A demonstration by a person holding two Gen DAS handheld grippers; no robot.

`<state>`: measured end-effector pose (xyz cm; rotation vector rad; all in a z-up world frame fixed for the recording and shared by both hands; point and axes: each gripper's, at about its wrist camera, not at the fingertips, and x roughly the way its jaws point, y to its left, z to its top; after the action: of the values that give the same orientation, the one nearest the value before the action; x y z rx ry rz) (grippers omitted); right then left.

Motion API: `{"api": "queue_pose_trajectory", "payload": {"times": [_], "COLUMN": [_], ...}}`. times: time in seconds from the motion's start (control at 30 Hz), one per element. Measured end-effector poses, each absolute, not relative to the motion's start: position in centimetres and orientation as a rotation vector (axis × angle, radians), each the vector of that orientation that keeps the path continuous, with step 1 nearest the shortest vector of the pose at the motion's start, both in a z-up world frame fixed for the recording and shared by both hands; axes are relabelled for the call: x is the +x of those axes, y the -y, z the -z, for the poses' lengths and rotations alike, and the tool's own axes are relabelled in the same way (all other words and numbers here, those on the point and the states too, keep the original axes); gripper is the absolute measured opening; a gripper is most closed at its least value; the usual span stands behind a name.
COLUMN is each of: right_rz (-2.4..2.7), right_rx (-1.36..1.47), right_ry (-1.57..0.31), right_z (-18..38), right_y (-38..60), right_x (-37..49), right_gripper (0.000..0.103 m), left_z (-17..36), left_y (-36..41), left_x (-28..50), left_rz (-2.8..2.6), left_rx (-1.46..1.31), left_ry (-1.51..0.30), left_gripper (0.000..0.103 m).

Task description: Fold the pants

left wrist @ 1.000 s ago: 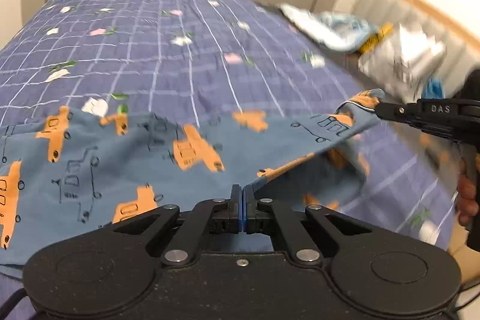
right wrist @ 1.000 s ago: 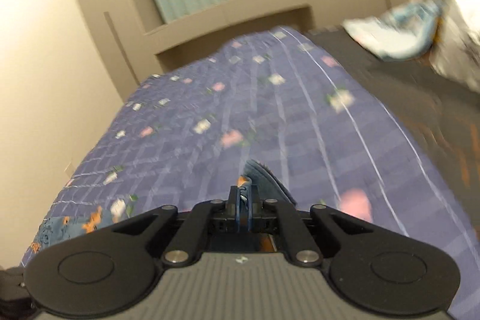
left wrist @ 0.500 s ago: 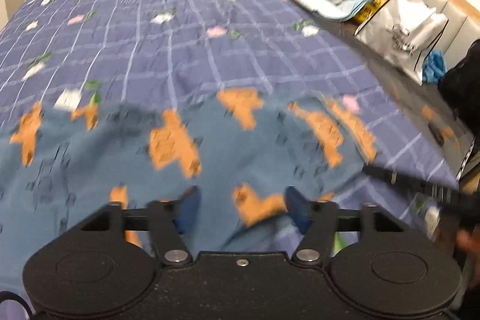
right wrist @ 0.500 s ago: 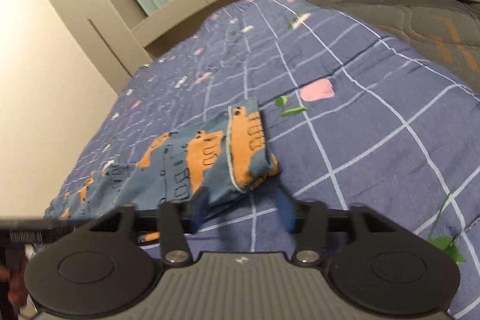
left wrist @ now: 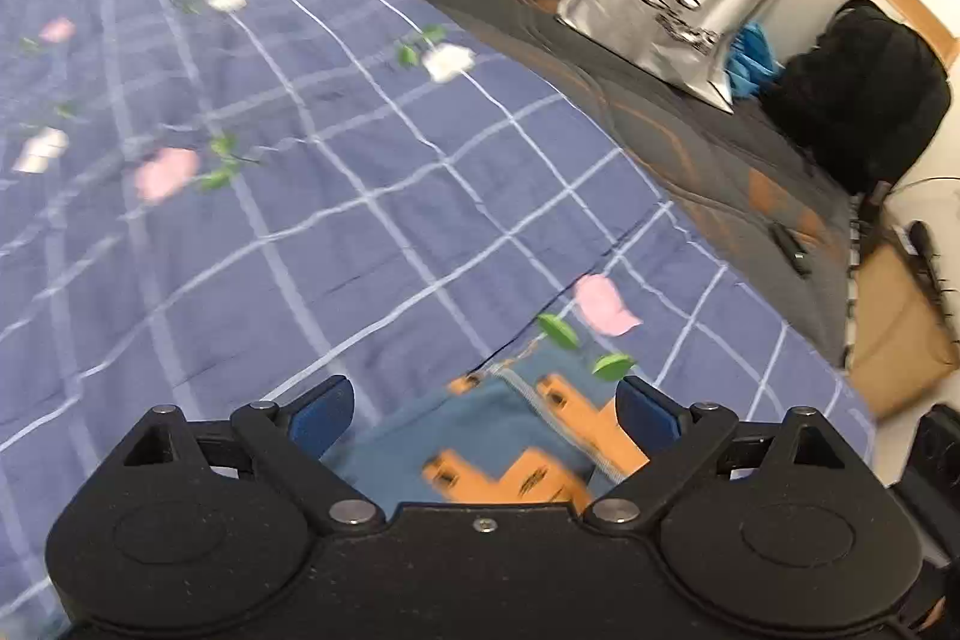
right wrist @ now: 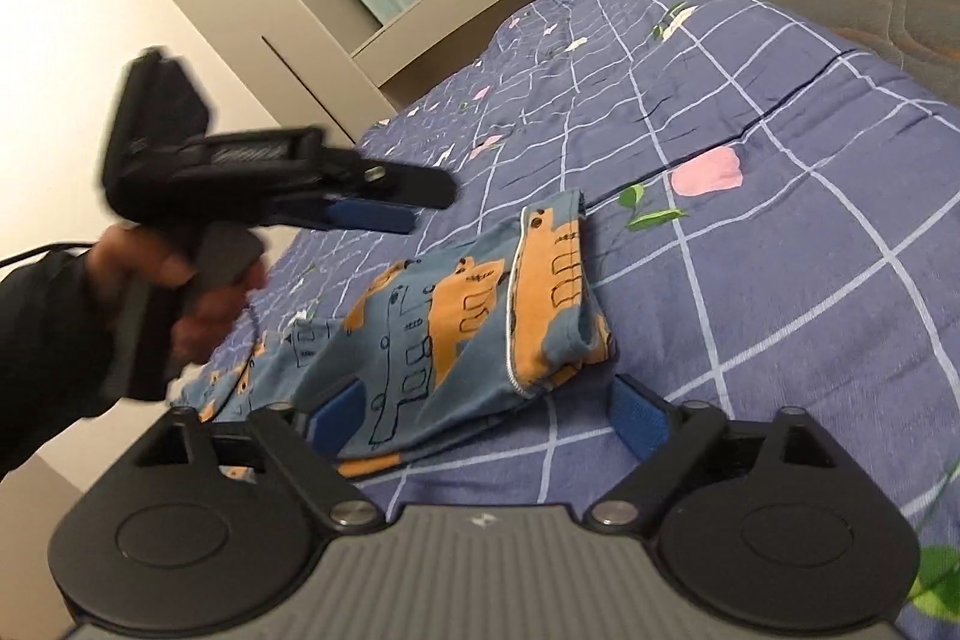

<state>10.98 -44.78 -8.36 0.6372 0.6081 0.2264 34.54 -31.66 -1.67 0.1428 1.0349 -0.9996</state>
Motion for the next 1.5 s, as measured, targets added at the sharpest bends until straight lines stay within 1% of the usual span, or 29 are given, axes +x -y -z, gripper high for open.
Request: {"api": "queue_pose_trajectory", "payload": {"times": [0.03, 0.17, 0.27, 0.33, 0.4, 0.43, 0.5, 0.53, 0.57, 0.6, 0.63, 0.7, 0.73, 0.77, 0.8, 0.83, 0.87, 0.97, 1.07, 1.17, 1.23, 1.27, 1.3, 1.33, 1.37, 1.4, 1.43, 1.47, 1.5], "right_rz": [-0.221, -0.193, -0.165, -0.137, -0.107, -0.095, -0.087, -0.08, -0.071, -0.061, -0.048, -0.028, -0.026, -0.022, -0.019, -0.012, -0.01, 0.002, 0.023, 0.042, 0.04, 0.041, 0.048, 0.063, 0.073, 0.083, 0.097, 0.109, 0.121], "right_rx": [0.657, 0.75, 0.791, 0.793, 0.799, 0.801, 0.797, 0.794, 0.793, 0.78, 0.757, 0.717, 0.703, 0.689, 0.681, 0.675, 0.671, 0.647, 0.621, 0.639, 0.644, 0.638, 0.62, 0.601, 0.581, 0.561, 0.536, 0.503, 0.462], "right_ry": [-0.607, -0.595, -0.585, -0.586, -0.589, -0.591, -0.588, -0.585, -0.582, -0.581, -0.581, -0.579, -0.569, -0.559, -0.548, -0.529, -0.512, -0.471, -0.485, -0.565, -0.582, -0.578, -0.572, -0.57, -0.558, -0.549, -0.545, -0.543, -0.544], "right_z": [8.5, 9.1, 9.4, 9.5, 9.6, 9.7, 9.6, 9.6, 9.6, 9.6, 9.4, 9.3, 9.1, 8.9, 8.7, 8.3, 8.0, 6.8, 6.4, 7.9, 8.3, 8.1, 7.8, 7.5, 7.2, 6.9, 6.6, 6.3, 6.0], "right_y": [45.1, 46.0, 46.4, 46.5, 46.6, 46.7, 46.6, 46.5, 46.5, 46.3, 45.9, 45.4, 45.2, 45.1, 45.0, 45.1, 45.2, 45.6, 45.6, 45.6, 45.7, 45.7, 45.6, 45.5, 45.3, 45.2, 45.0, 44.8, 44.4], "right_x": [11.1, 11.4, 11.4, 11.6, 11.8, 11.9, 12.1, 12.2, 12.3, 11.9, 12.0, 12.1, 11.9, 11.8, 11.6, 11.4, 11.1, 10.3, 10.1, 11.0, 11.1, 11.0, 10.8, 10.6, 10.4, 10.1, 9.9, 9.9, 10.0], "right_gripper": [0.079, 0.069, 0.06, 0.048, 0.04, 0.038, 0.038, 0.038, 0.038, 0.034, 0.026, 0.018, 0.016, 0.015, 0.015, 0.014, 0.014, 0.014, 0.013, 0.014, 0.018, 0.02, 0.03, 0.045, 0.051, 0.06, 0.067, 0.071, 0.079], "left_z": [2.1, 3.9, 4.7, 5.0, 5.2, 5.3, 5.5, 5.5, 5.6, 5.6, 5.5, 5.4, 5.2, 5.0, 4.7, 4.3, 3.8, 2.8, 3.0, 4.2, 4.6, 4.5, 4.3, 4.1, 3.5, 2.7, 1.8, 0.8, -0.4], "left_y": [32.2, 33.9, 34.5, 34.8, 35.0, 35.0, 35.0, 34.9, 34.9, 34.9, 34.9, 34.8, 34.9, 34.8, 34.9, 34.9, 34.9, 35.1, 35.9, 36.3, 36.2, 36.0, 35.8, 35.6, 35.1, 34.5, 33.8, 33.0, 32.1], "left_x": [35.2, 37.5, 38.1, 38.2, 38.3, 38.4, 38.4, 38.4, 38.3, 38.1, 38.0, 37.7, 37.5, 37.3, 37.1, 36.9, 36.8, 36.2, 35.6, 35.4, 35.3, 35.3, 35.2, 35.2, 35.1, 34.7, 34.4, 34.0, 33.4], "left_rz": [1.016, 1.053, 1.06, 1.058, 1.037, 1.028, 1.0, 0.988, 0.98, 0.973, 0.966, 0.953, 0.947, 0.945, 0.945, 0.945, 0.949, 0.985, 0.979, 0.937, 0.927, 0.914, 0.897, 0.881, 0.857, 0.83, 0.817, 0.799, 0.766], "left_rx": [0.139, 0.092, 0.11, 0.124, 0.131, 0.129, 0.122, 0.123, 0.126, 0.129, 0.132, 0.131, 0.135, 0.14, 0.146, 0.154, 0.154, 0.141, 0.165, 0.175, 0.161, 0.152, 0.147, 0.143, 0.139, 0.129, 0.111, 0.092, 0.089], "left_ry": [-1.07, -1.255, -1.336, -1.36, -1.37, -1.371, -1.372, -1.371, -1.367, -1.358, -1.35, -1.336, -1.328, -1.318, -1.302, -1.284, -1.265, -1.224, -1.21, -1.205, -1.193, -1.184, -1.175, -1.163, -1.14, -1.095, -1.049, -0.994, -0.942], "left_gripper": [0.094, 0.091, 0.086, 0.081, 0.074, 0.071, 0.061, 0.059, 0.054, 0.05, 0.048, 0.04, 0.037, 0.031, 0.02, 0.013, 0.01, 0.011, 0.015, 0.024, 0.03, 0.036, 0.045, 0.051, 0.063, 0.076, 0.081, 0.089, 0.093]}}
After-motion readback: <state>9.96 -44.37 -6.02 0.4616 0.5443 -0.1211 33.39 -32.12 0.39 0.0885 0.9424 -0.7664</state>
